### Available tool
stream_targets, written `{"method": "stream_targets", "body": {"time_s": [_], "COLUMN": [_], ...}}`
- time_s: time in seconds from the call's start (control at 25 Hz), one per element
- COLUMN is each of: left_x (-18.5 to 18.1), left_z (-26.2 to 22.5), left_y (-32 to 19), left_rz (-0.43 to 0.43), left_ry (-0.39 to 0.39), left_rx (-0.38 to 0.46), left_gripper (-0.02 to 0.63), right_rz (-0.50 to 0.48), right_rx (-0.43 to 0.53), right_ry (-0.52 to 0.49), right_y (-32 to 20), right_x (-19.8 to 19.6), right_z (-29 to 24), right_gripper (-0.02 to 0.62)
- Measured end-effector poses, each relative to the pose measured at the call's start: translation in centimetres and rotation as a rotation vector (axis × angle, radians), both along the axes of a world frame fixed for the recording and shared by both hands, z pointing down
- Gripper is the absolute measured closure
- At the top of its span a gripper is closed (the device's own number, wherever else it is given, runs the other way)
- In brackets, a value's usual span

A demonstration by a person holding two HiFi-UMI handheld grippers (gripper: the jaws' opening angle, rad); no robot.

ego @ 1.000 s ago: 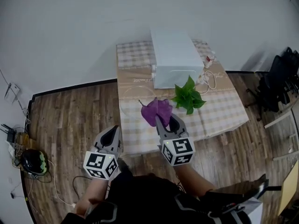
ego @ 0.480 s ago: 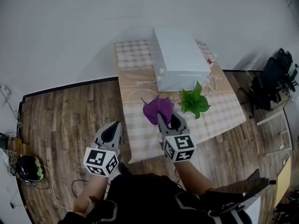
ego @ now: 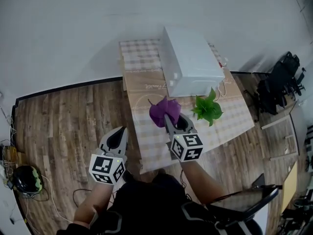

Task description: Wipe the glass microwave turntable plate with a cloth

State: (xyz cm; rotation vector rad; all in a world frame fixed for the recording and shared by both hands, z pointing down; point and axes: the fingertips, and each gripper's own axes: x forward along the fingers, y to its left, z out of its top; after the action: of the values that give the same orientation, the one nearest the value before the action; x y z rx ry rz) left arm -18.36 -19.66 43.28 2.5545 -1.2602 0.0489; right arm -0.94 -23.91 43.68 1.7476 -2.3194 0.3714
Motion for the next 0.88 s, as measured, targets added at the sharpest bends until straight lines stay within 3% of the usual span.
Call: {"method": "stream_targets", "body": {"time_s": [0.2,0.4,0.56,0.76,0.88], "left_x": [0.8,1.3,2.0,3.3,4.0], "left_z": [1.1,3.0,4.5,6.4,7.8], "left_y": [-1.1,-2.4,-3.7,-5.2,-5.7], "left_rz": [-0.006,-0.094,-0.150,-0.205,-0.228], "left_ry": [-0.002,0.024,-0.039,0.005,-0.030], "left_rx": [-0.025,-0.079,-0.104,-0.124,-0.154], "left_gripper": [0.603,0.603,0.603,0.603,0.603], "right_rz": [0.012,-0.022,-0.084,-0.154,-0.183], "right_rx": [-0.038,-0.054,-0.058,-0.083,-0.103], "right_ry": [0.015,0.016,0.039,0.037,0.054], "right_y": [-2.5,-5.2,-7.5,-10.2,-11.8], "right_x": [0.9,1.4,0.9,0.4,0.1], "right_z": [2.2,4.4,5.7,8.4,10.4], "right_gripper": [0.460,0.462,0.460,0.462,0.462]}}
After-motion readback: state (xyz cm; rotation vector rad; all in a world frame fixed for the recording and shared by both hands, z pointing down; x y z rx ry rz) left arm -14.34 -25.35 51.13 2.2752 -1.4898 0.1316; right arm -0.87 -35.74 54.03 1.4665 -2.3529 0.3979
